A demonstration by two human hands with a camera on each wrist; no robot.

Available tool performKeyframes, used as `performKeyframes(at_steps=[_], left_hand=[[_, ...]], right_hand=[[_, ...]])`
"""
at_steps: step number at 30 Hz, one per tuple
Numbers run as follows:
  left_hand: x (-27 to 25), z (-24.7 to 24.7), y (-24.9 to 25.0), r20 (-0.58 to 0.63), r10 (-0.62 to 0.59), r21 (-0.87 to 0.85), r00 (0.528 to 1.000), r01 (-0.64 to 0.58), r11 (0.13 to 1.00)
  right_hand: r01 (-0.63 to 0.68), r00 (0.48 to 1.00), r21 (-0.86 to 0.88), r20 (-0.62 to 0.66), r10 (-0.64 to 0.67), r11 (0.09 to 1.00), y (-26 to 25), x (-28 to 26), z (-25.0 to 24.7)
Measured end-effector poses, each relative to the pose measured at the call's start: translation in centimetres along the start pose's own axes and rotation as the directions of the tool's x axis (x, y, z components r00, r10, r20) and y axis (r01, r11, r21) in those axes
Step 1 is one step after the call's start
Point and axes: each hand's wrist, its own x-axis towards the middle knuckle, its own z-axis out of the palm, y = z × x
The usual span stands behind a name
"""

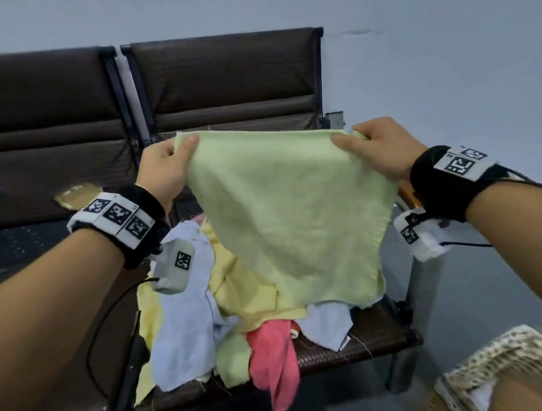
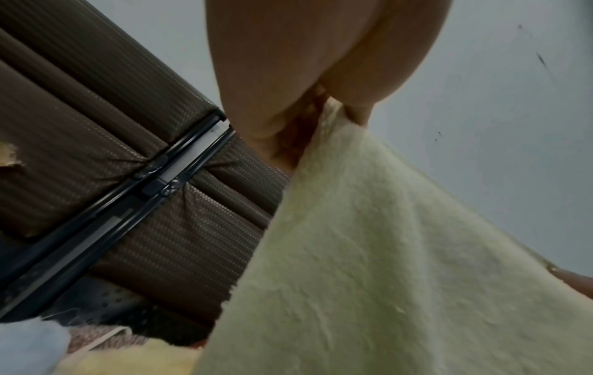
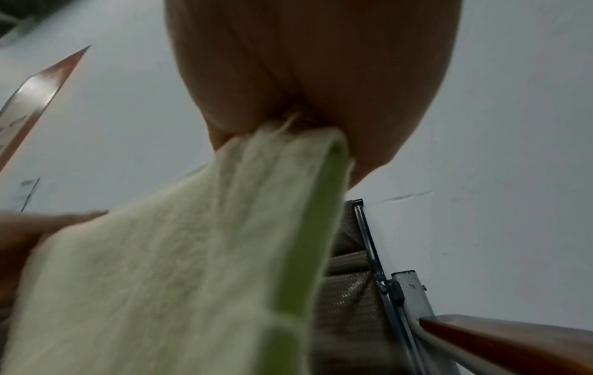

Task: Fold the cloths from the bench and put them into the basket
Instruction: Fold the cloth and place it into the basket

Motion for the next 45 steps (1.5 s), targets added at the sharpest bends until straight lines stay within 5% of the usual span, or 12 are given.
performKeyframes(at_steps=[4, 10, 14, 18, 20, 26, 28, 31, 32, 39, 42, 45], left_hand=[[0.9, 1.2, 1.8, -0.061, -0.068, 0.012, 0.996, 0.069, 0.998], [0.1, 4.7, 4.3, -0.03, -0.335, -0.329, 0.942, 0.307, 0.893], [-3.4, 8.5, 6.2, 0.169, -0.269, -0.349, 0.948, 0.313, 0.883], [-6.7, 10.6, 6.0, 0.317, -0.142, -0.123, 0.938, 0.189, 0.974], [-7.2, 10.2, 5.8, 0.38, -0.137, -0.055, 0.915, 0.17, 0.984], [-4.8, 9.1, 3.7, 0.167, -0.219, -0.171, 0.961, 0.247, 0.954], [-4.2, 8.8, 3.1, 0.325, -0.268, -0.153, 0.907, 0.33, 0.931], [-3.2, 7.5, 2.7, 0.676, -0.285, -0.139, 0.68, 0.497, 0.857], [-2.8, 7.4, 2.6, 0.693, -0.284, -0.133, 0.663, 0.504, 0.853], [1.2, 9.2, 1.4, 0.432, -0.162, 0.068, 0.887, 0.147, 0.987], [3.4, 10.3, 2.3, 0.257, -0.018, 0.168, 0.966, -0.026, 0.986], [5.5, 10.7, 4.3, 0.14, 0.109, 0.092, 0.984, -0.123, 0.988]], right_hand=[[-0.163, 0.987, 0.245, 0.05, 0.156, 0.956, -1.6, 0.0, -0.8], [-0.265, 0.962, 0.43, 0.054, 0.268, 0.863, -4.0, 0.6, 0.6], [-0.282, 0.959, 0.472, 0.13, 0.251, 0.835, -5.3, 0.3, 2.7], [-0.381, 0.918, 0.538, 0.316, 0.238, 0.753, -6.2, -0.6, 4.3], [-0.362, 0.921, 0.482, 0.315, 0.228, 0.798, -5.9, -0.9, 4.7], [-0.34, 0.876, 0.469, 0.473, 0.093, 0.815, -4.6, -1.5, 4.1], [-0.341, 0.84, 0.463, 0.54, 0.045, 0.818, -4.6, -1.4, 3.7], [-0.295, 0.859, 0.453, 0.511, 0.027, 0.841, -4.1, -0.8, 3.2], [-0.269, 0.876, 0.436, 0.48, 0.03, 0.859, -3.8, -0.5, 2.9], [-0.276, 0.925, 0.012, 0.275, 0.262, 0.961, 0.1, 2.5, 0.8], [-0.188, 0.982, 0.005, 0.013, 0.188, 0.982, 0.1, 4.4, 0.8], [-0.058, 0.973, 0.069, -0.218, 0.072, 0.996, -1.1, 5.8, 0.5]])
